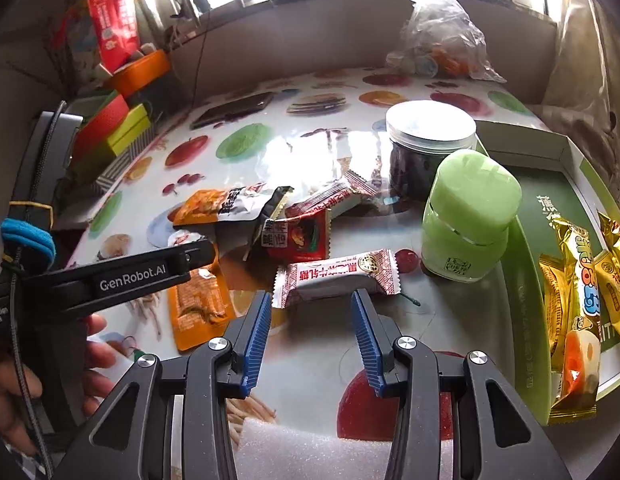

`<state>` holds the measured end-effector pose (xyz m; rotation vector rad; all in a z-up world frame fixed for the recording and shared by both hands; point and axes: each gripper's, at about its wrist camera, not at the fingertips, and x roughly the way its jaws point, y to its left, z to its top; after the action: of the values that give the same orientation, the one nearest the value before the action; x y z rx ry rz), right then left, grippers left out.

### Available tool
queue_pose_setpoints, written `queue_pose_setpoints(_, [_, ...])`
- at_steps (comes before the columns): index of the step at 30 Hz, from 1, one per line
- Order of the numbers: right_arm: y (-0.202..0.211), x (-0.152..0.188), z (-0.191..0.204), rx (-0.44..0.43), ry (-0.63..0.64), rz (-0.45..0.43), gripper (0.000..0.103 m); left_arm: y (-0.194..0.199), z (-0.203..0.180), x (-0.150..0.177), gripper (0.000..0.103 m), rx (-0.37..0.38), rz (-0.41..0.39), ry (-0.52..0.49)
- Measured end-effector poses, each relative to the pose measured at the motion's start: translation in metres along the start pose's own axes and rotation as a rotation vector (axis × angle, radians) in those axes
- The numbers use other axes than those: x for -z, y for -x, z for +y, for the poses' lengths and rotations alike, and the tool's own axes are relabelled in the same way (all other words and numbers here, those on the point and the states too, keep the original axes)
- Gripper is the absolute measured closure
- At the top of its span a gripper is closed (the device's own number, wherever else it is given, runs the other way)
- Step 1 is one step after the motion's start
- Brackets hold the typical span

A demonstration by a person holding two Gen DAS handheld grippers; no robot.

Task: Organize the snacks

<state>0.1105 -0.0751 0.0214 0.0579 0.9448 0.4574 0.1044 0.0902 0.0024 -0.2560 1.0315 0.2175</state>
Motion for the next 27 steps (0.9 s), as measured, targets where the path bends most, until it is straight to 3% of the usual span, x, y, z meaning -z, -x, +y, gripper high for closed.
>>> queue_pose_setpoints(2, [-0.002, -0.001, -0.002, 0.019, -0.017, 0.002, 0.062, -0.001, -0.003, 0.003, 0.04, -0.043, -0.012, -0.046])
queue_pose_setpoints(7, [-0.004, -0.005, 0.005, 0.042, -0.015, -0.009, 0.062, 0.001, 0.003, 0.007, 0.04, -0.021, -0.033, -0.11])
queue_pose_setpoints(16, [-0.018, -0.004, 0.018, -0.035, -0.019, 0.043, 0.062, 0.007, 0.033, 0.01, 0.04, -0.013, -0.04, -0.118])
queue_pose_setpoints(20, [-0.011, -0.006, 0.013, -0.006, -0.05, 0.013, 0.062, 0.01, 0.045, 0.01, 0.05, -0.009, -0.051, -0.107])
queue_pose_setpoints(27, [-0.016, -0.01, 0.003, 0.032, -0.137, 0.003, 0.062, 0.011, 0.054, 0.01, 0.058, 0.004, -0.069, -0.093])
